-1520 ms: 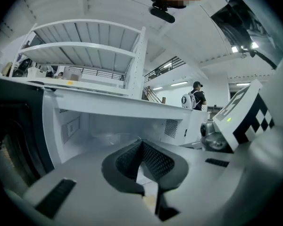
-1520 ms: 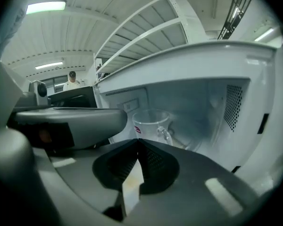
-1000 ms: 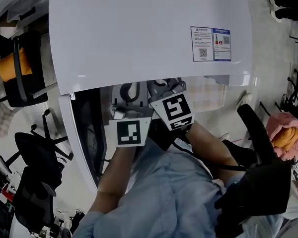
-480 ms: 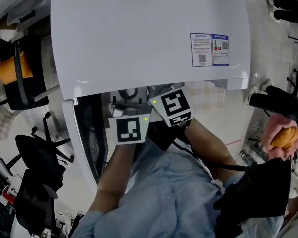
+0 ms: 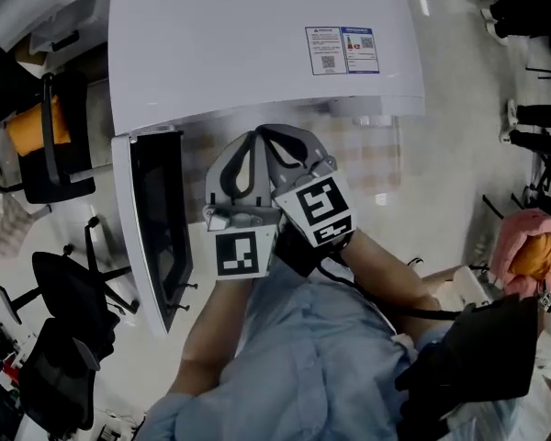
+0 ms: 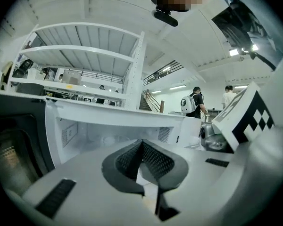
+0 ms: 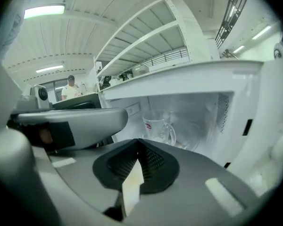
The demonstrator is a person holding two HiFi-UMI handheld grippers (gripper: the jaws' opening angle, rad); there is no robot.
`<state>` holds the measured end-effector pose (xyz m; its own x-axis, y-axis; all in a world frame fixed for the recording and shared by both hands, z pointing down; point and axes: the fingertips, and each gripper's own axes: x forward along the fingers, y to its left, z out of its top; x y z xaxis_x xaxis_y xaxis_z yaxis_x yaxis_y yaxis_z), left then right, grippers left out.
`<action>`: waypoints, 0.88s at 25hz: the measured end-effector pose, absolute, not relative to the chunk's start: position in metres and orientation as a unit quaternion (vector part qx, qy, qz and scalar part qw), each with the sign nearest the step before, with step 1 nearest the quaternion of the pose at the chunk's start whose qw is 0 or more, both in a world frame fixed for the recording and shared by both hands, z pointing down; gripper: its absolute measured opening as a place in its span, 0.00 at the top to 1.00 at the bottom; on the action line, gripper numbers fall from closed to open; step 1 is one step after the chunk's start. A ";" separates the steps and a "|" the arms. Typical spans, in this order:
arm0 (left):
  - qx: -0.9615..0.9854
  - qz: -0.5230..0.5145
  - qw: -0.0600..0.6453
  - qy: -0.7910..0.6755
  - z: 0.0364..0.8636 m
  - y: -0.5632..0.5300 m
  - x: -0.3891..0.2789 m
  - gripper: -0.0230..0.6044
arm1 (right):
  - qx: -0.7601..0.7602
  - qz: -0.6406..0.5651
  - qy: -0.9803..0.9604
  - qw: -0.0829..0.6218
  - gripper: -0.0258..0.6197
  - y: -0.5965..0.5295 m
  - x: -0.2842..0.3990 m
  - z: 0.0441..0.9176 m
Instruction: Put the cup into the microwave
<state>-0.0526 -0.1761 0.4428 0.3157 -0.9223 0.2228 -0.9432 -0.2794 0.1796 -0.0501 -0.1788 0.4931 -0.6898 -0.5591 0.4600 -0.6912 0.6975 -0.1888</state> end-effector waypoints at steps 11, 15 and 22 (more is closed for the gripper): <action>0.803 -0.007 0.054 -0.594 0.337 -0.080 -0.016 0.95 | 0.367 0.096 -0.921 0.082 0.96 -0.099 -0.006 0.377; 0.792 -0.010 0.031 -0.610 0.298 -0.048 -0.017 0.95 | 0.378 0.052 -0.923 0.048 0.96 -0.076 0.013 0.320; 0.782 -0.004 -0.003 -0.623 0.248 -0.021 -0.013 0.95 | 0.399 0.016 -0.916 0.038 0.96 -0.049 0.035 0.268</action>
<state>-0.0129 -0.0209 0.2480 0.2242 -0.9745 -0.0094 -0.9745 -0.2242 -0.0004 0.0352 -0.0486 0.2681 -0.6791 -0.7294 0.0816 -0.7318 0.6815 0.0012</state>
